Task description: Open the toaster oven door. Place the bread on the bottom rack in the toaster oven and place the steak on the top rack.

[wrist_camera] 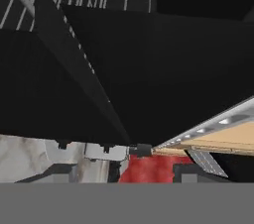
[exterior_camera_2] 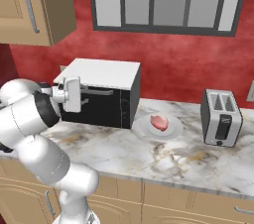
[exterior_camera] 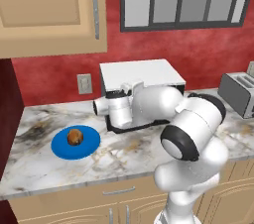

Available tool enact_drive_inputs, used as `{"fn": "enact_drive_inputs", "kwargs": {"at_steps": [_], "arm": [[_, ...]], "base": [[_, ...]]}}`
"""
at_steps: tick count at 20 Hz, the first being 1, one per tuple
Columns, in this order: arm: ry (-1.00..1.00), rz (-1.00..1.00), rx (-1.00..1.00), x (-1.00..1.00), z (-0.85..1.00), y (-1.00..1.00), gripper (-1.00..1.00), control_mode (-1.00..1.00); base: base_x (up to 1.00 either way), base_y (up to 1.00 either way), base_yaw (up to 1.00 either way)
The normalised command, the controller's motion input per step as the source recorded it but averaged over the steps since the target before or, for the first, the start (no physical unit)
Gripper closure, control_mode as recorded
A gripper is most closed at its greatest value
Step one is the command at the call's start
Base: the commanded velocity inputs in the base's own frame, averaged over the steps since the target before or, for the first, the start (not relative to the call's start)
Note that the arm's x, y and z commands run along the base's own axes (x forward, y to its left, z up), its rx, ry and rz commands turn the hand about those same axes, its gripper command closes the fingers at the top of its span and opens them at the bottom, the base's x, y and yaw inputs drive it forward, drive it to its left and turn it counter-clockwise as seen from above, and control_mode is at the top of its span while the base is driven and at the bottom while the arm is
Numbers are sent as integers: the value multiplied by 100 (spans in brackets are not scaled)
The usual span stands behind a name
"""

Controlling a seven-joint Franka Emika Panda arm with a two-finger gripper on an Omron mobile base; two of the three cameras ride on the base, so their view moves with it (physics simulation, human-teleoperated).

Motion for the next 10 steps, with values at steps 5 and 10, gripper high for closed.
{"fn": "enact_drive_inputs", "kwargs": {"at_steps": [5,10], "arm": [[8,0,0,24,-25,0,100,-100],[38,0,0,-51,-28,22,100,-100]], "base": [[0,0,0],[0,0,0]]}}
